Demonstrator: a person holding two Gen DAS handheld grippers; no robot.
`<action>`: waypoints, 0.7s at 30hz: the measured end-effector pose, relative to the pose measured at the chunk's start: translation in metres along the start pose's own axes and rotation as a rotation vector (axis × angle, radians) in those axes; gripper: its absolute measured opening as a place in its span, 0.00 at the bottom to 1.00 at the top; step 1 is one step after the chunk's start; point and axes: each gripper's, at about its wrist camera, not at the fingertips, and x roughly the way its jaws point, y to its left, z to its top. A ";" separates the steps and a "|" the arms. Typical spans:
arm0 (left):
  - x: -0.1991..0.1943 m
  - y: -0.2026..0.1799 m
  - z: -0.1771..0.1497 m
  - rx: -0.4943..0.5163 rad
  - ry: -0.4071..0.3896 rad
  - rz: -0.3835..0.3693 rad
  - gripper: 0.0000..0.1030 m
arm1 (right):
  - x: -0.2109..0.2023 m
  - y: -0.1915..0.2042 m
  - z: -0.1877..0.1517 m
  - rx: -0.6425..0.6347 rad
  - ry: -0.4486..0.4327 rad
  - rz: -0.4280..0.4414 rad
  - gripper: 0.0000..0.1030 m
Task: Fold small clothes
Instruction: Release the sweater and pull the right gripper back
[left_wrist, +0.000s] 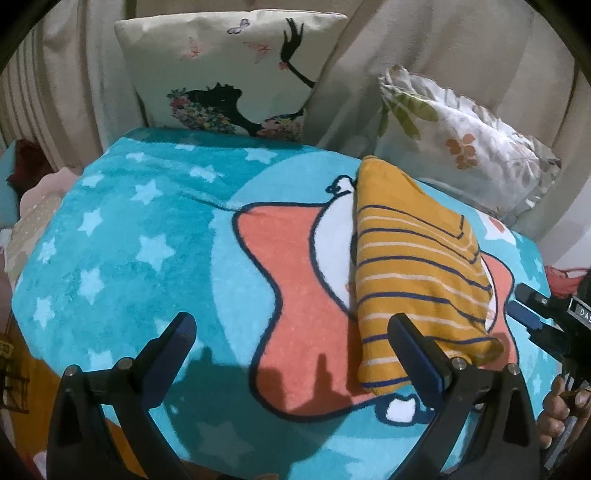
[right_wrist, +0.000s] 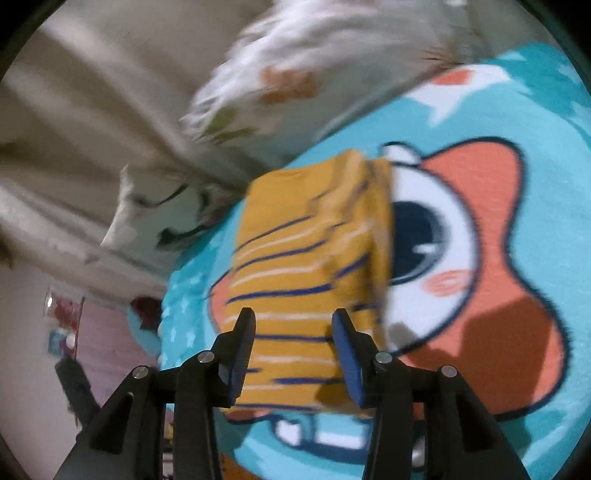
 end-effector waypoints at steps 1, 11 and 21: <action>-0.001 0.001 -0.002 0.010 -0.002 -0.011 1.00 | 0.007 0.008 -0.003 -0.018 0.015 0.005 0.47; -0.006 0.028 -0.022 0.054 0.036 -0.023 1.00 | 0.046 0.022 -0.059 -0.069 0.115 -0.279 0.48; -0.023 0.031 -0.050 0.154 0.057 -0.033 1.00 | 0.000 0.025 -0.109 0.024 0.003 -0.400 0.53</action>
